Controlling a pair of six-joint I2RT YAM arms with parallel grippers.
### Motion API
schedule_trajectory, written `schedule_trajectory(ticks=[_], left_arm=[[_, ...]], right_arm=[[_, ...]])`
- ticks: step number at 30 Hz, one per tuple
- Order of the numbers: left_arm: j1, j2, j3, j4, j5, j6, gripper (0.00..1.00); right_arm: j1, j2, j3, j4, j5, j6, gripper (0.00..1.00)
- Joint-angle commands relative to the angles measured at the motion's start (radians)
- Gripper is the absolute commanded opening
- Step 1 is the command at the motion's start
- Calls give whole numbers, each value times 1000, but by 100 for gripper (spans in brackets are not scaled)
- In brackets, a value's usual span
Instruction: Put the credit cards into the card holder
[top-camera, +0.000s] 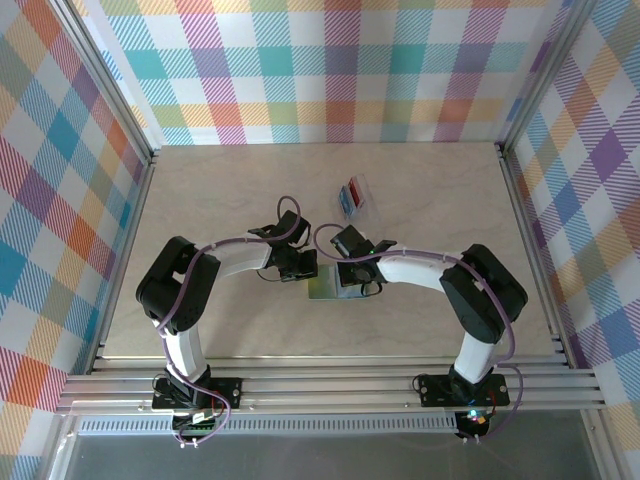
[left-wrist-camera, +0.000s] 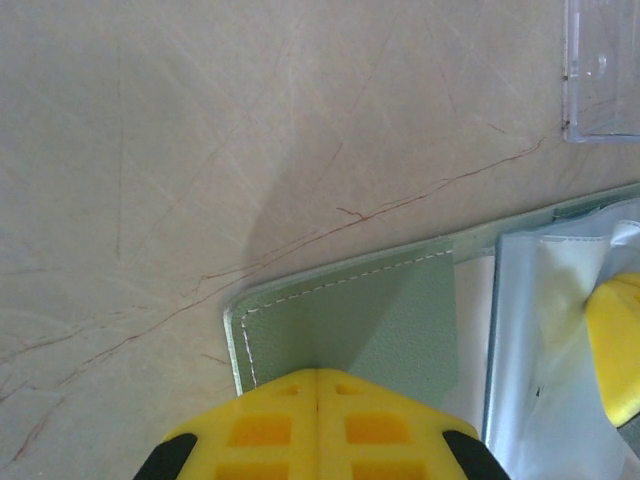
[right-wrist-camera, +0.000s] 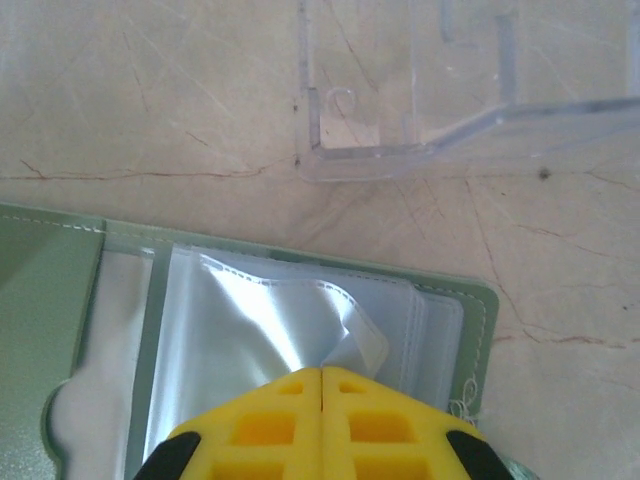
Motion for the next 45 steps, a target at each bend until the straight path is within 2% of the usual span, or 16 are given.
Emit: schedule_trajectory(ticks=[1, 4, 7, 17, 25, 31, 35, 38, 40, 45], left_arm=[[-10, 74, -43, -12, -12, -9, 5], [-10, 81, -46, -1, -1, -22, 5], [-11, 82, -53, 0, 8, -29, 5], [-8, 79, -71, 69, 63, -65, 5], [26, 50, -115, 137, 155, -106, 8], [62, 9, -160, 208, 229, -148, 12], [71, -14, -176, 221, 241, -155, 15], [76, -13, -181, 238, 257, -167, 16], [80, -13, -187, 245, 264, -171, 16], [90, -17, -190, 247, 268, -174, 16]], right_arm=[[22, -39, 19, -68, 27, -23, 0], [46, -41, 55, -81, 17, -35, 0], [48, -39, 73, -57, -58, -39, 1], [42, -2, 65, 54, -309, 9, 32], [34, -50, -30, 175, -484, 71, 51], [34, -53, -60, 205, -518, 72, 62], [33, -70, -68, 250, -559, 68, 66], [35, -64, -34, 212, -553, 66, 67], [39, -61, -12, 165, -525, 81, 67], [92, -82, -4, 35, -318, 108, 69]])
